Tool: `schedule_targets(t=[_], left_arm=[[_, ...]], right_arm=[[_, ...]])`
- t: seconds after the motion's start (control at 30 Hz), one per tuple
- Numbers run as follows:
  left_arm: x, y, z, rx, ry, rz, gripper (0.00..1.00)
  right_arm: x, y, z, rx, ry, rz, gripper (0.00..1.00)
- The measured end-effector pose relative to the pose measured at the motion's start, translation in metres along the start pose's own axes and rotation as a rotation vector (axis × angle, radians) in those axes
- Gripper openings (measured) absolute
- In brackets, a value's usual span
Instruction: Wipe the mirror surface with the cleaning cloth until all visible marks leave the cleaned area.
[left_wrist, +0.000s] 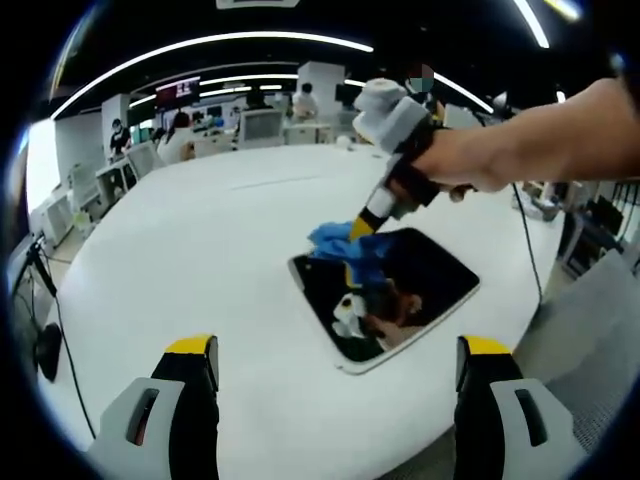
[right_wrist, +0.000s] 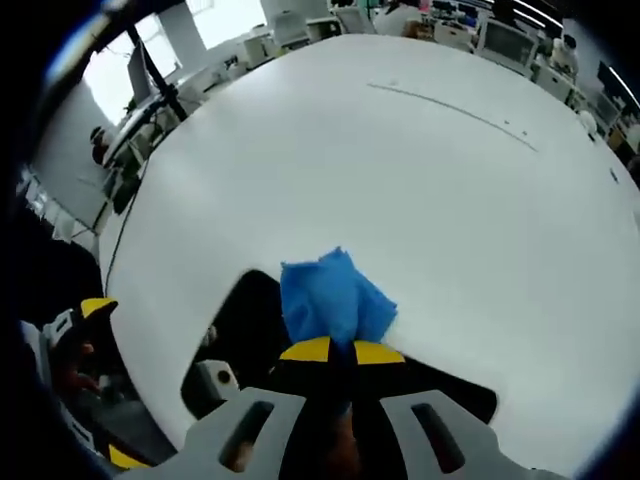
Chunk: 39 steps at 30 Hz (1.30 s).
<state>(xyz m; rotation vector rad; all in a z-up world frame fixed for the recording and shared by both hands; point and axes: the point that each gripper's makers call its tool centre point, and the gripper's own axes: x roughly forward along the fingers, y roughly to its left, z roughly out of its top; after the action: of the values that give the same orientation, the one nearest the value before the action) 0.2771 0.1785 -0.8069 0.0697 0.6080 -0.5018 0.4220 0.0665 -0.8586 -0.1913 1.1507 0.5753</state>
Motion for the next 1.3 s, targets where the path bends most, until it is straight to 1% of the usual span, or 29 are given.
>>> schedule_targets(t=[0.13,0.4,0.43,0.5,0.6,0.7,0.9,1.03,1.17,1.3], left_arm=[[0.000,0.000,0.000,-0.001,0.000,0.000,0.99],[0.000,-0.001,0.000,0.012,0.007,-0.006,0.99],[0.000,-0.002,-0.001,0.014,0.008,-0.006,0.99],[0.001,-0.002,0.000,0.015,0.008,-0.007,0.99],[0.000,-0.002,0.000,0.009,0.004,-0.005,0.99],[0.000,-0.001,0.001,0.007,0.002,-0.002,0.99],[0.000,0.000,0.001,0.001,-0.001,0.003,0.99],[0.000,0.000,0.001,0.002,0.000,0.004,0.99],[0.000,0.000,0.000,0.000,0.000,0.003,0.99],[0.000,0.000,0.000,0.002,0.002,0.002,0.99]], right_arm=[[-0.003,0.002,0.001,0.032,-0.010,-0.002,0.00],[-0.007,0.005,0.000,0.014,0.000,-0.004,0.00],[-0.007,0.005,0.000,0.013,0.001,-0.001,0.00],[-0.007,0.004,0.000,0.042,-0.001,0.019,0.00],[-0.008,0.004,-0.001,0.049,-0.003,0.043,0.00],[-0.004,0.002,0.001,0.044,-0.002,0.046,0.00],[-0.006,0.004,0.000,0.021,-0.004,0.044,0.00],[-0.006,0.002,0.000,0.014,-0.004,0.041,0.00],[-0.013,0.003,-0.006,0.008,-0.011,0.033,0.00],[-0.015,-0.001,-0.008,-0.002,-0.005,0.024,0.00]])
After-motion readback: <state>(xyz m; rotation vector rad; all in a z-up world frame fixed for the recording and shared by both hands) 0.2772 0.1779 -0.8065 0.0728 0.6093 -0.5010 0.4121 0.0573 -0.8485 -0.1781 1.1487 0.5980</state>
